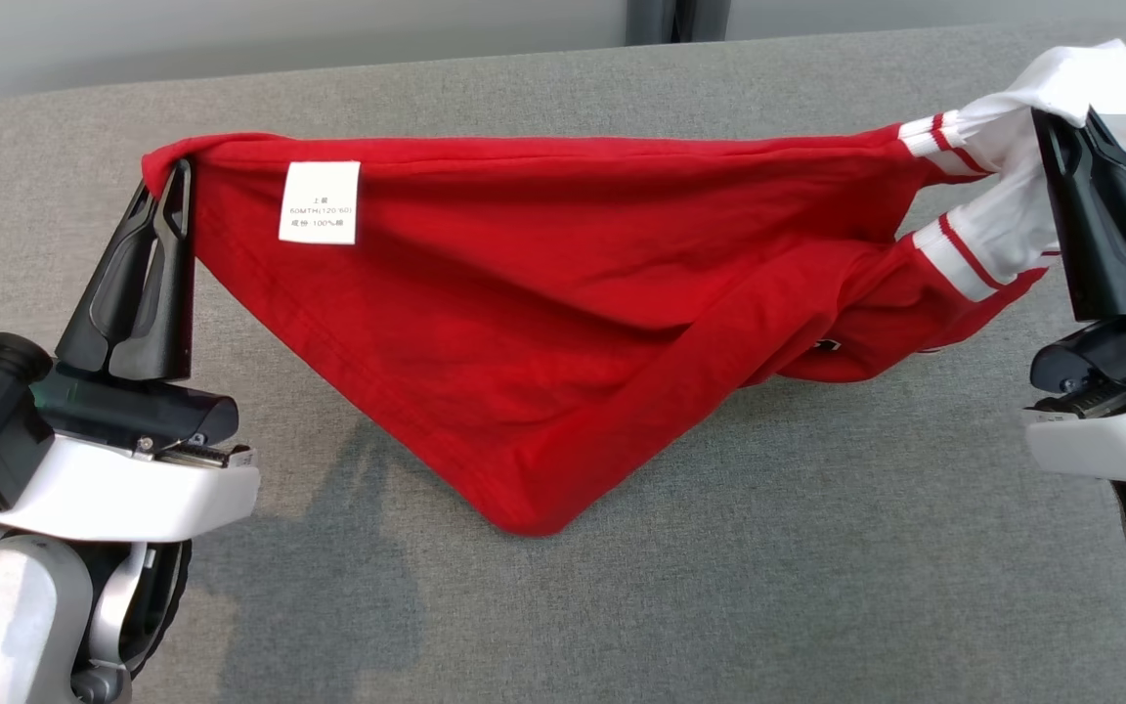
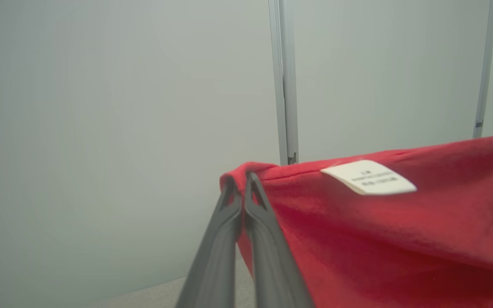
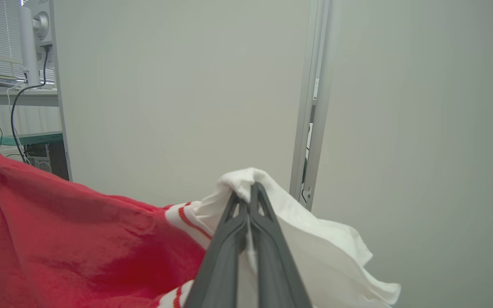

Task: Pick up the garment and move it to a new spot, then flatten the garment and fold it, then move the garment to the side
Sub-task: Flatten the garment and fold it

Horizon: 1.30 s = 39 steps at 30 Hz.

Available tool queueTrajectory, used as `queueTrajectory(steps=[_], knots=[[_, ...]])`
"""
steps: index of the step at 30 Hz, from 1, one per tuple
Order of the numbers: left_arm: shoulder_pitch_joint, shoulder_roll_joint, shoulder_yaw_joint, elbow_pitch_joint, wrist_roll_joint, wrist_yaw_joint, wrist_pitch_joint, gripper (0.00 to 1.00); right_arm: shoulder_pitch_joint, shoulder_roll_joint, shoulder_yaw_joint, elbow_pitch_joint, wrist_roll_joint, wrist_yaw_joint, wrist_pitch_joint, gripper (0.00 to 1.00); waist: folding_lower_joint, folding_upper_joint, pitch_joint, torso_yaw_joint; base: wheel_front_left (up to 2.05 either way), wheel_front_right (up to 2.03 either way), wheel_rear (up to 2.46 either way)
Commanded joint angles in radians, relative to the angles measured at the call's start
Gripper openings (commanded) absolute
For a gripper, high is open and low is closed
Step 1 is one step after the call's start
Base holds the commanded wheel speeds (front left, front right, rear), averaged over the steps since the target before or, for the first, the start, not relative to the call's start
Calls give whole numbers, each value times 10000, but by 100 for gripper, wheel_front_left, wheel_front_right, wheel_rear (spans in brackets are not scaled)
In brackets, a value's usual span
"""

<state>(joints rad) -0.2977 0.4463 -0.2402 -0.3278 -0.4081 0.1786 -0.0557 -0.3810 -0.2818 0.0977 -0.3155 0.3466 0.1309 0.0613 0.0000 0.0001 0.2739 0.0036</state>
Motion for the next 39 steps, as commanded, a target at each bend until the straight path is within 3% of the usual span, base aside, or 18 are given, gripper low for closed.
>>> queueTrajectory(steps=[1,7,18,26,27,29,30,39], knots=[[-142,35,17,-32,53,84,13,0,-80,4,-18,61,75,-3,-41,0,0,-1,8,-6,0,0,0],[319,-131,-289,412,-67,102,127,0,430,168,180,1097,351,-3,-179,0,0,-1,250,-14,0,0,0],[1271,-1100,-1229,2795,-688,-224,-240,0,1418,619,859,4219,669,-1,-1575,0,0,-1,894,35,0,0,0],[1513,-1313,-1168,3698,-1087,-342,-524,0,1586,798,1160,4984,874,-1,-2170,0,0,-1,966,-67,0,0,0],[1555,-1338,-1186,3796,-1119,-362,-515,11,1598,806,1178,5012,912,-3,-2199,2,0,-1,945,-84,0,0,0],[1611,-1392,-1199,3908,-1174,-357,-574,64,1658,819,1177,4928,1010,-3,-2293,63,0,-1,893,-96,0,0,0],[1635,-1419,-1174,3961,-1233,-364,-635,100,1712,795,1154,4845,1032,-3,-2321,100,0,-1,861,-95,0,0,0],[1845,-1498,-690,3447,-1163,-33,-1564,100,2733,695,80,2799,467,-1,-2295,100,0,-1,487,14,0,0,0]])
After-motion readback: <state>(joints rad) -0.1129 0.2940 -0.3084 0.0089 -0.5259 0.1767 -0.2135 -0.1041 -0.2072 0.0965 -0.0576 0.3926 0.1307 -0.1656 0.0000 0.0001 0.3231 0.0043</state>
